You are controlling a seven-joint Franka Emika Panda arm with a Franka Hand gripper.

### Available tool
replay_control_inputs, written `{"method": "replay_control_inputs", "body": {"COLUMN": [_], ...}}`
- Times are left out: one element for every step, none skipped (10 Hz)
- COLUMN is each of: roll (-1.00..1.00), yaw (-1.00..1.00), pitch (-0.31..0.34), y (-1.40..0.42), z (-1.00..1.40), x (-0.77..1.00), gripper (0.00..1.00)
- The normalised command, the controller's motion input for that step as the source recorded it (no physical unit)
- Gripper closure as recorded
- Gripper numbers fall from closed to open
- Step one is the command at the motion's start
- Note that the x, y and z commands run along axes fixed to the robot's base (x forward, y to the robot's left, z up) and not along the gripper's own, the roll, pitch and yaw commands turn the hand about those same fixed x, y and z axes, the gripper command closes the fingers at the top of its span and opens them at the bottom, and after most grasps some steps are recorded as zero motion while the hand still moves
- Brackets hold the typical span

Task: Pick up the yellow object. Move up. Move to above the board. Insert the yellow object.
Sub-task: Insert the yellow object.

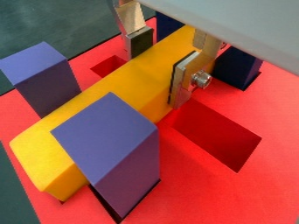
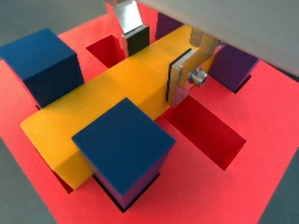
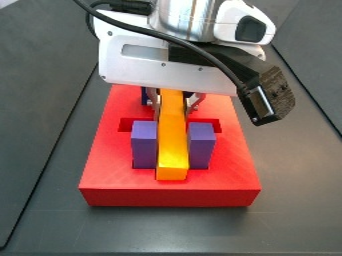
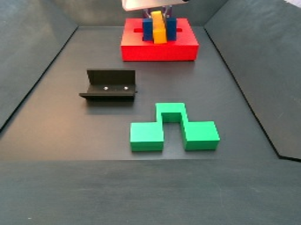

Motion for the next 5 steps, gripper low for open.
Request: {"method": "replay_control_inputs", "body": {"roll": [0.02,0.01,0.05,0.05,0.08], "yaw": [0.0,-0.01,0.0,0.05,0.11], "pitch": [0.0,0.0,0.0,0.0,0.0], "y": [0.0,0.0,0.0,0.05,0.0], "z": [-0.35,-0.43,-0.4,-0.29,-0.25], "x": [0.01,0.07,0.01,0.0,0.0], "gripper": [1.0,1.0,1.0,1.0,1.0]}}
